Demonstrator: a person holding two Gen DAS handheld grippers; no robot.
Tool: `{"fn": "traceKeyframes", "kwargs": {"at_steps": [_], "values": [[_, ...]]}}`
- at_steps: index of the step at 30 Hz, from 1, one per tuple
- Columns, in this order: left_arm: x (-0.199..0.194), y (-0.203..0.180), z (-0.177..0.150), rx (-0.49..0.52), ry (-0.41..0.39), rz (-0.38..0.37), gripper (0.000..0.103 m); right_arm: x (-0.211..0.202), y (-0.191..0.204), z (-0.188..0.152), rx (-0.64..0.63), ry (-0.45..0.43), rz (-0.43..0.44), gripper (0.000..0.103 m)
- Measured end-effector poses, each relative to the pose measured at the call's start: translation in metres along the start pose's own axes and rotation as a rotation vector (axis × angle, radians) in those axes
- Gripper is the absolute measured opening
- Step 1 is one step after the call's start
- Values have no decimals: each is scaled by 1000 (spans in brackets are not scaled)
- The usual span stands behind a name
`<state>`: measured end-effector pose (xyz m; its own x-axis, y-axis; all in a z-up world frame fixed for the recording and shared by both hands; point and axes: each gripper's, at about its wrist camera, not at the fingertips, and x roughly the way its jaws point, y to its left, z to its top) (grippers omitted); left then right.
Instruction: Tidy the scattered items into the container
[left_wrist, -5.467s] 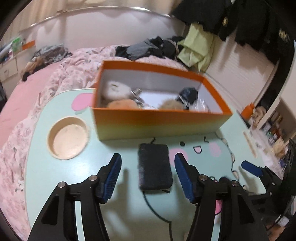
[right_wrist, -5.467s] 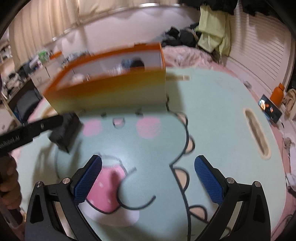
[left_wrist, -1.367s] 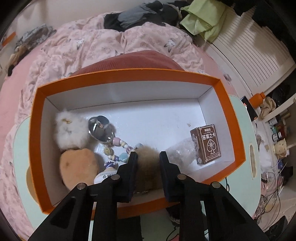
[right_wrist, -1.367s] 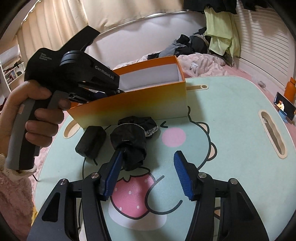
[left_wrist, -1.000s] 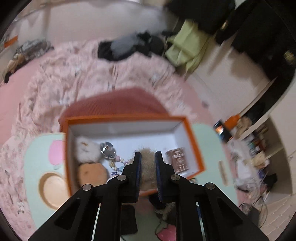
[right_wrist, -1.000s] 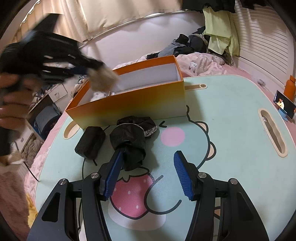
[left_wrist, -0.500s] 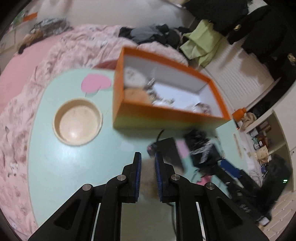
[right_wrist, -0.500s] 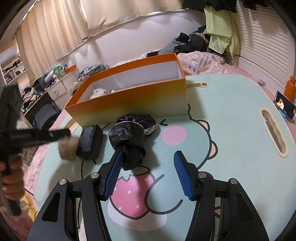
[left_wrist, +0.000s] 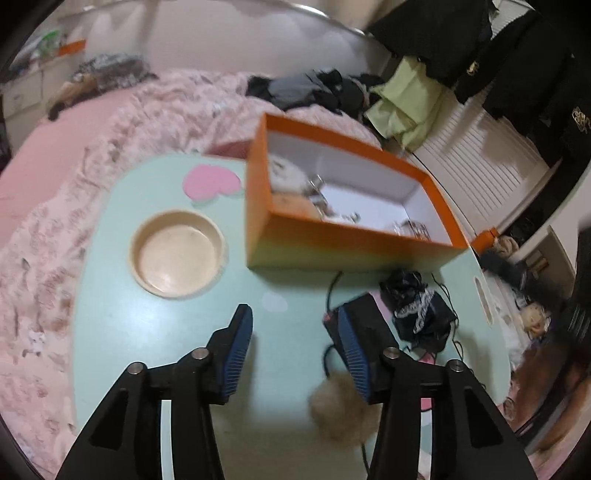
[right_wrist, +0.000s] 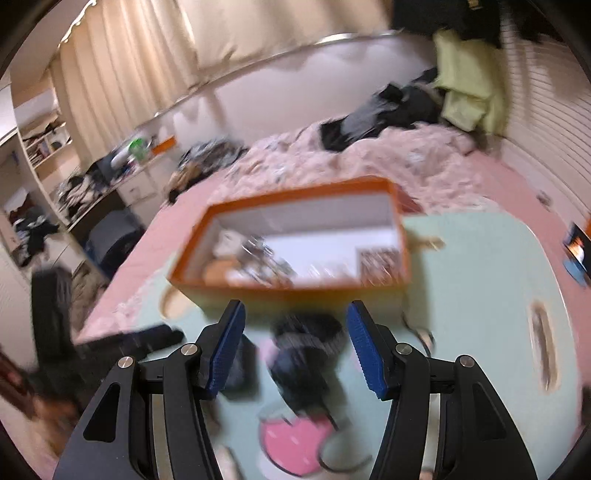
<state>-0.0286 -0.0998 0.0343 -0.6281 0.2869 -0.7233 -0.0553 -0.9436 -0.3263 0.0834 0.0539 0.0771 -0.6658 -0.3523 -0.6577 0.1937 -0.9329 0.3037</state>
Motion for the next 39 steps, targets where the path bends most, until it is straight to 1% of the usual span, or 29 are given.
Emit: {"fn": "traceKeyframes", "kwargs": {"at_steps": [1, 2, 4, 5, 7, 8, 10, 12, 13, 14, 16, 21, 25, 26, 28, 33, 35, 39], "values": [[-3, 1, 1, 0, -6, 2, 49, 9, 2, 18, 3, 59, 30, 59], [-4, 3, 2, -2, -9, 0, 49, 24, 4, 36, 8, 137, 59, 59], [-8, 5, 2, -8, -14, -12, 49, 57, 7, 60, 5, 258, 93, 59], [-9, 7, 2, -8, -13, -16, 49, 72, 7, 68, 4, 294, 95, 59], [-9, 9, 1, -7, -6, -12, 49, 102, 5, 75, 26, 356, 62, 57], [-9, 11, 1, -8, -4, -9, 49, 113, 5, 77, 41, 379, 56, 51], [-8, 14, -1, -16, -5, -7, 49, 129, 6, 76, 42, 417, 56, 45], [-8, 17, -1, -27, -4, -12, 49, 141, 9, 74, 39, 440, 45, 44], [-7, 19, -1, -30, -3, -17, 49, 149, 11, 72, 30, 464, 35, 41], [-7, 20, -1, -31, -2, -22, 49, 155, 14, 70, 19, 486, 20, 32], [-7, 20, -1, -31, -1, -23, 49, 165, 11, 66, 14, 519, -29, 26], [-8, 23, -2, -31, -4, -21, 49, 173, 8, 63, 9, 533, -86, 26], [-8, 22, -2, -29, -4, -18, 49, 174, 12, 64, -15, 516, -94, 25], [-8, 22, -2, -29, -4, -19, 49, 173, 15, 64, -39, 515, -110, 20], [-8, 22, -2, -30, -5, -24, 49, 172, 18, 63, -62, 505, -127, 20], [-7, 23, -2, -30, -3, -20, 49, 160, 11, 67, -36, 438, -102, 19], [-7, 25, -2, -33, -3, -20, 49, 147, 8, 74, -15, 408, -74, 19], [-9, 25, -2, -31, -7, -17, 49, 102, 10, 90, -16, 316, -14, 19]]}}
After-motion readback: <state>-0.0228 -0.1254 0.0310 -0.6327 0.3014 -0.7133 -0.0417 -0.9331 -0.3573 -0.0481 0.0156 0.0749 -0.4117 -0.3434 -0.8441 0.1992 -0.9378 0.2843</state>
